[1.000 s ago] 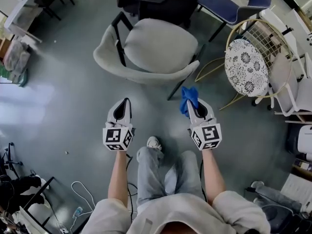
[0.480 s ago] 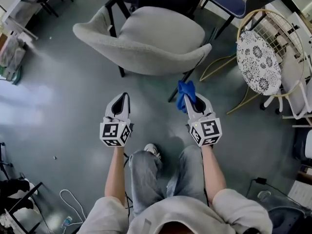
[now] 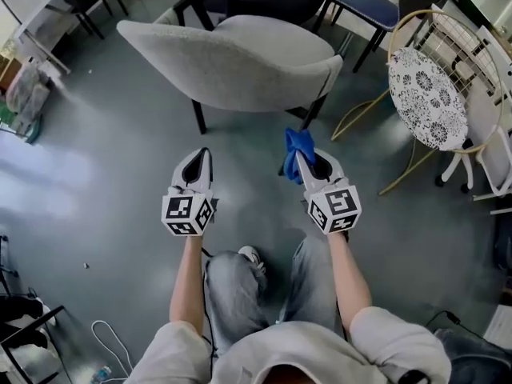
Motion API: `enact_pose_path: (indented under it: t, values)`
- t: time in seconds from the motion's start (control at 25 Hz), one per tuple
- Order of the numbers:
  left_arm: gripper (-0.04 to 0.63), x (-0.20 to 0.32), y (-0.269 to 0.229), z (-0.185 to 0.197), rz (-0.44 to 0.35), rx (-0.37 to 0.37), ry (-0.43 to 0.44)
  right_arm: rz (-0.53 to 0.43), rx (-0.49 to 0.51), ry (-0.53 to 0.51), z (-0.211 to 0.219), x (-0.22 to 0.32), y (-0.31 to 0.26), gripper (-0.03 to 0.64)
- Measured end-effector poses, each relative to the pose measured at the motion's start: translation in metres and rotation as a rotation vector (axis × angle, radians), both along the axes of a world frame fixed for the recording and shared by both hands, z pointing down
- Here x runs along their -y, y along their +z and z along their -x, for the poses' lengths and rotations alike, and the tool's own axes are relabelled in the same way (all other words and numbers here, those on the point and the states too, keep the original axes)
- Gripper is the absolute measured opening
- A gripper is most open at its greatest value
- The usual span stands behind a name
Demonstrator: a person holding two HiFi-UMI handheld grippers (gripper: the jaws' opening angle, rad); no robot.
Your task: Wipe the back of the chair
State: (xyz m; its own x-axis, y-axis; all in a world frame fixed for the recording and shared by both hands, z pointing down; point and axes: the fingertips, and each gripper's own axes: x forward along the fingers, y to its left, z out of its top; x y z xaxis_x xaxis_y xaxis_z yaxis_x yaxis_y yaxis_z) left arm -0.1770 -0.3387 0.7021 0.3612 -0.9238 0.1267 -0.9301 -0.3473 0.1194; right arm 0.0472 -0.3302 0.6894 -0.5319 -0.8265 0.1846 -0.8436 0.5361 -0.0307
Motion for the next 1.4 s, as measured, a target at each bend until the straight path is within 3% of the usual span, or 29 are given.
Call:
enact_pose_path:
  t: [0.28,0.52,0.76,1.08,1.4]
  values:
    - [0.005,0.0,-0.009,-0.004,-0.055,0.003,0.001,-0.08,0.049,-0.037,0.017,0.002,-0.039,0.046]
    - [0.005,-0.008,-0.022,-0.005,-0.082,0.022,-0.007,-0.16,0.04,-0.075,0.038,0.004,-0.095,0.046]
    - [0.005,-0.015,-0.036,-0.003,-0.077,0.036,-0.041,-0.179,0.023,-0.086,0.047,0.001,-0.135,0.046]
    - [0.005,-0.01,-0.063,-0.012,-0.103,0.021,-0.045,-0.263,0.001,-0.078,0.049,0.013,-0.204,0.046]
    - [0.005,-0.007,-0.069,-0.018,-0.112,0.045,-0.05,-0.224,-0.021,-0.08,0.06,0.042,-0.192,0.046]
